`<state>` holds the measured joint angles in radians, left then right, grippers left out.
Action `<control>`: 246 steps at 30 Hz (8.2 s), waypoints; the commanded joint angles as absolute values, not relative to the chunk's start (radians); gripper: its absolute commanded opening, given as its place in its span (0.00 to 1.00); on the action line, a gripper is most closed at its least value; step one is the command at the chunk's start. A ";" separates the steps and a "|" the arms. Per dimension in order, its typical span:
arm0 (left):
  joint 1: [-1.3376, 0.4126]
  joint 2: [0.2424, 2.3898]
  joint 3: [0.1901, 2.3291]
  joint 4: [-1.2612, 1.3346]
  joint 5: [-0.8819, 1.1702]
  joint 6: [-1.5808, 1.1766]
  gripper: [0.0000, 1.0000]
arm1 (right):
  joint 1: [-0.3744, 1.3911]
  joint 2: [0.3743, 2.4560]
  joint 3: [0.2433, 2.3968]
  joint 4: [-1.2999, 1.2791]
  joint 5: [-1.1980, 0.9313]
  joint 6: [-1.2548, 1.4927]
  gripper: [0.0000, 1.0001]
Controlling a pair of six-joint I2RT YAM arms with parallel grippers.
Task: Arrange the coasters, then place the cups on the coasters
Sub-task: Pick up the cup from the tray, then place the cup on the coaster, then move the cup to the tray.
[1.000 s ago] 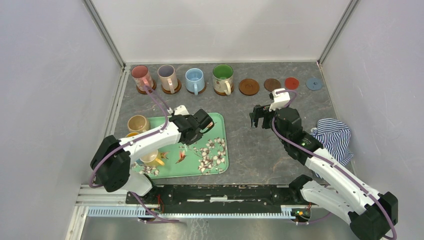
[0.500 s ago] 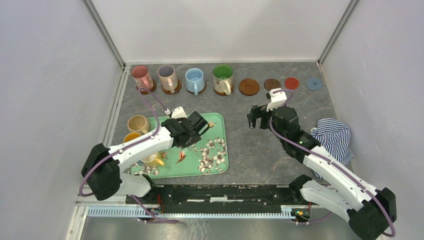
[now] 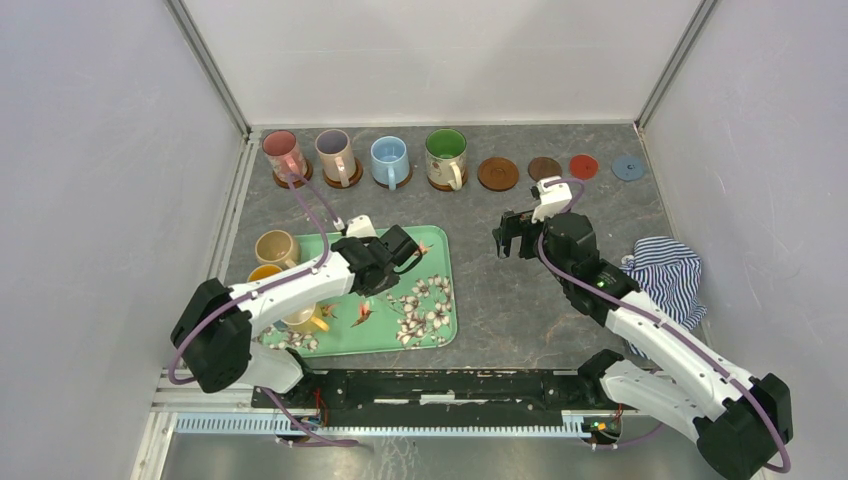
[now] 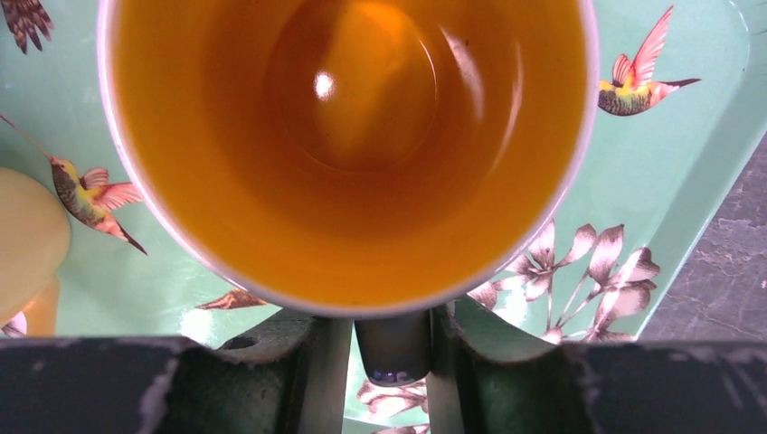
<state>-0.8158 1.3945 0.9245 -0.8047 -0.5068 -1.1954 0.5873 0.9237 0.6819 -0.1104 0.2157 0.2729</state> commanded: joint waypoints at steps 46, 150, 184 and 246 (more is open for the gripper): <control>-0.968 1.345 1.057 -0.309 -0.399 -0.559 0.02 | 0.591 0.751 0.747 -0.171 0.340 0.273 0.98; -0.751 2.532 2.421 -0.248 -0.241 -0.128 0.37 | 0.590 0.440 0.894 -0.488 0.554 0.196 0.98; -0.786 1.868 1.751 -0.228 -0.228 -0.290 0.98 | 0.590 0.464 0.723 -0.323 0.528 0.210 0.98; -0.788 0.756 0.733 -1.039 -0.133 -0.941 0.98 | 0.591 0.611 0.542 -0.081 0.393 0.280 0.98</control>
